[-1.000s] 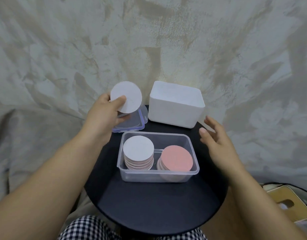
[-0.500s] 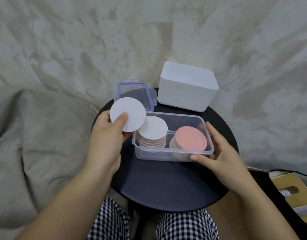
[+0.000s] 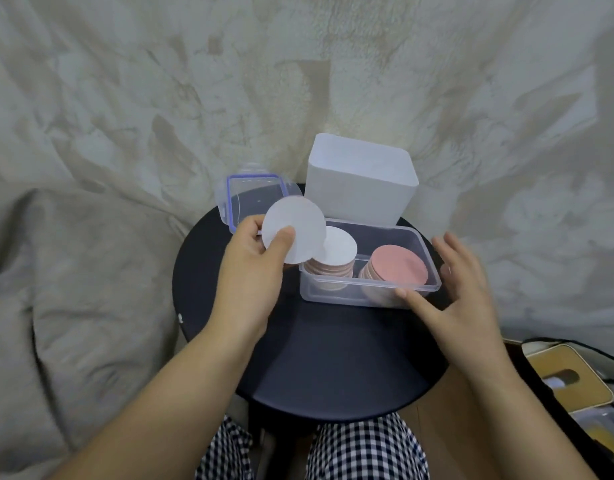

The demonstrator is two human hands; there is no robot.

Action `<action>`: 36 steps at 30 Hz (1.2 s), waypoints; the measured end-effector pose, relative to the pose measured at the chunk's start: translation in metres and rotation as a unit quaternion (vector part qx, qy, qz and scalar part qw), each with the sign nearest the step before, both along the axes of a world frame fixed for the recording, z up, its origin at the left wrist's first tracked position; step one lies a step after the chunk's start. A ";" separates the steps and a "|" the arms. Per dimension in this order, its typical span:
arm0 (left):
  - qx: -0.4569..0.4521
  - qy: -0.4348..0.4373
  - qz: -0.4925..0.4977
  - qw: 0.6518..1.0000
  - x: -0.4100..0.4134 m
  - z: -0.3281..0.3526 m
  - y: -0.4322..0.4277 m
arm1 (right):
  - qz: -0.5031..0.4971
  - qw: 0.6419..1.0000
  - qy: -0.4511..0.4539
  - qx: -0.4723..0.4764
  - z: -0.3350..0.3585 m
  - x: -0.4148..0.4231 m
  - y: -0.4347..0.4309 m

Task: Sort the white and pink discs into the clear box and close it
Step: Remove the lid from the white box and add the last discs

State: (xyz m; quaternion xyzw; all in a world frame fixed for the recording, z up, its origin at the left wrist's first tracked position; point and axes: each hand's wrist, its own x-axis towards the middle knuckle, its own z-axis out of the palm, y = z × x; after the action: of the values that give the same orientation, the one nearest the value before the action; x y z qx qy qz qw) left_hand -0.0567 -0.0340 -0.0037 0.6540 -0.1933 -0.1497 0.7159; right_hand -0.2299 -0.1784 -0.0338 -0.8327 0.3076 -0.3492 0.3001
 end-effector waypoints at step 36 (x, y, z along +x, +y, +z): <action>0.058 -0.386 -0.002 0.921 -0.048 -0.049 0.049 | 0.108 0.982 -0.101 -0.120 -0.019 0.011 0.077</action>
State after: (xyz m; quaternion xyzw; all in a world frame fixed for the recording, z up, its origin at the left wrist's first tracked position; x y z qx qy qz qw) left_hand -0.1046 0.0148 -0.0530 0.7007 -0.4471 0.1025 0.5464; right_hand -0.2190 -0.1011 -0.0525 -0.8513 0.1402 -0.4315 0.2635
